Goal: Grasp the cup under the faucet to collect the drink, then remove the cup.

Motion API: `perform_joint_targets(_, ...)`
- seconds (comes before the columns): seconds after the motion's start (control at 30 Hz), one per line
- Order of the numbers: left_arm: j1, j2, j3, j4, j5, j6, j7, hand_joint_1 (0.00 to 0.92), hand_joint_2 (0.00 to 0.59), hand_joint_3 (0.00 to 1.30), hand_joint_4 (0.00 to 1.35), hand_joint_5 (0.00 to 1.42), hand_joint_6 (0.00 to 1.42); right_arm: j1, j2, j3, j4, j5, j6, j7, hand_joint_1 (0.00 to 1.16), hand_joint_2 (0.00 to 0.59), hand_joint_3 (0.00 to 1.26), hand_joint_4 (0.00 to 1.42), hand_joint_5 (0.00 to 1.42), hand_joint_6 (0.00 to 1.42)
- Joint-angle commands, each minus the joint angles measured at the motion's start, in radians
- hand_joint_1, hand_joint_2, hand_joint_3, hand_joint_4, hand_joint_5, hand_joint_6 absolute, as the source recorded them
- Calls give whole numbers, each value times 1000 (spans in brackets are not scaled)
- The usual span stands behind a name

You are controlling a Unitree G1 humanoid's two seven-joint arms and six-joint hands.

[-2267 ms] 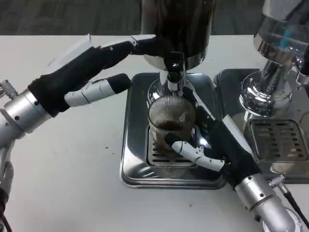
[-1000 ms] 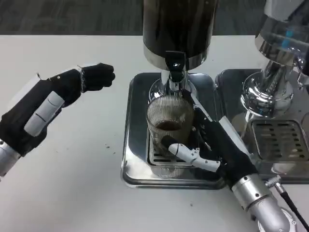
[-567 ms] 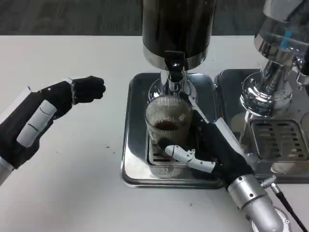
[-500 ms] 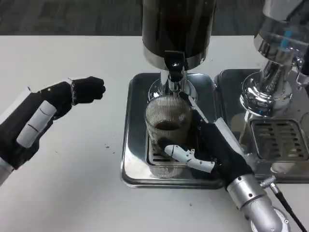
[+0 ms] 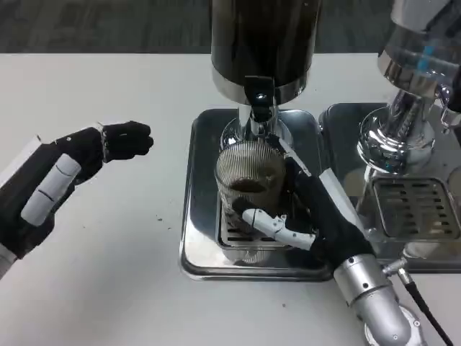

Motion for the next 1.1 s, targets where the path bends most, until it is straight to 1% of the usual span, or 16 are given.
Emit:
perform_joint_targets(0.03, 18, 17, 9, -11, 7, 9, 8, 0, 154, 377, 338, 295, 234, 16, 11, 24, 12, -15, 22, -8, 637, 230, 146, 191, 244, 271)
perform_joint_targets(0.13, 19, 19, 11, -10, 9, 7, 6, 0, 166, 384, 351, 306, 252, 19, 14, 31, 14, -25, 11, -32, 648, 227, 201, 241, 286, 312)
perform_joint_targets(0.23, 21, 19, 12, -10, 11, 8, 5, 0, 189, 384, 363, 313, 256, 21, 16, 41, 19, -32, 1, -52, 653, 225, 223, 269, 307, 330)
perform_joint_targets(0.3, 24, 18, 13, -9, 11, 9, 6, 0, 204, 384, 366, 320, 257, 24, 20, 47, 25, -36, -9, -74, 653, 225, 249, 295, 333, 352)
perform_joint_targets(0.43, 32, 16, 13, -13, 13, 7, 6, 0, 217, 384, 376, 322, 266, 31, 29, 60, 30, -59, -27, -130, 662, 230, 294, 345, 382, 404)
perform_joint_targets(0.8, 47, 17, 12, -23, 17, 10, 9, 0, 225, 384, 381, 323, 275, 43, 45, 87, 55, -112, -71, -263, 667, 230, 377, 452, 486, 540)
perform_joint_targets(1.0, 46, 13, 8, -22, 20, 9, 10, 0, 233, 384, 381, 330, 278, 50, 50, 91, 62, -129, -93, -312, 667, 230, 416, 505, 543, 621)
perform_joint_targets(1.1, 46, 12, 7, -19, 22, 8, 11, 0, 235, 384, 381, 332, 279, 54, 50, 89, 63, -137, -100, -332, 667, 230, 429, 508, 556, 635)
